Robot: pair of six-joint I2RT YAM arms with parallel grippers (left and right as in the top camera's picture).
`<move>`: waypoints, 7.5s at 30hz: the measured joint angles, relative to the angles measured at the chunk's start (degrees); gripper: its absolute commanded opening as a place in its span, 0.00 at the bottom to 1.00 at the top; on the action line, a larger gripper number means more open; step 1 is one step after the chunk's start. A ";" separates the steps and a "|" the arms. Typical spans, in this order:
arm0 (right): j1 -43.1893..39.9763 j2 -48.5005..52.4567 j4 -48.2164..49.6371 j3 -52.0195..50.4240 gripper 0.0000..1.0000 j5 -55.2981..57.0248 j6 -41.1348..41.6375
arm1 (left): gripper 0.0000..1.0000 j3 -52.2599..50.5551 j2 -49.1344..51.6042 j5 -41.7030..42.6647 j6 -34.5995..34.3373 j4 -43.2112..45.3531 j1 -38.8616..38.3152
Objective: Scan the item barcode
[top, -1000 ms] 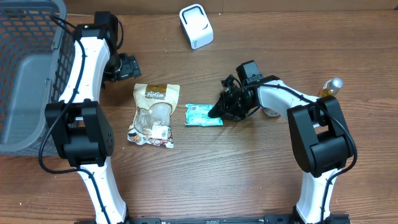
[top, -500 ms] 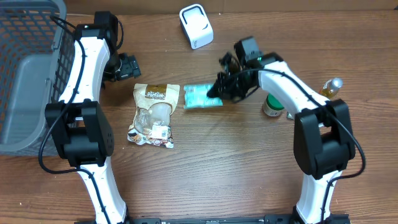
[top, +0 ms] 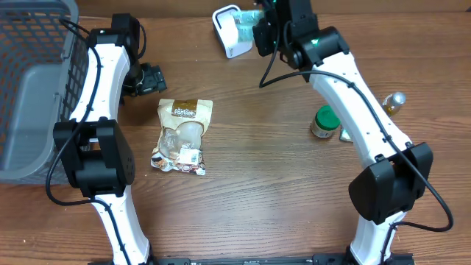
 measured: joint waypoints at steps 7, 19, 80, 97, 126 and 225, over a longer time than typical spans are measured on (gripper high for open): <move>4.11 3.56 11.61 0.00 0.04 11.80 -12.63 | 1.00 0.00 0.00 0.00 0.00 0.00 0.00; 7.08 14.32 24.61 -0.02 0.04 25.24 -32.37 | 1.00 0.00 0.00 0.00 0.00 0.00 0.00; 6.88 22.67 28.76 0.02 0.04 19.50 -42.95 | 1.00 0.00 0.00 0.00 0.00 0.00 0.00; 6.95 7.96 -1.31 0.33 0.04 11.32 -6.82 | 1.00 0.00 0.00 0.00 0.00 0.00 0.00; 3.54 7.96 -31.23 -10.56 0.54 -8.04 14.16 | 1.00 0.00 0.00 0.00 0.00 0.00 0.00; 16.37 14.56 -12.35 -11.21 0.08 6.69 38.32 | 1.00 0.00 0.00 0.00 0.00 0.00 0.00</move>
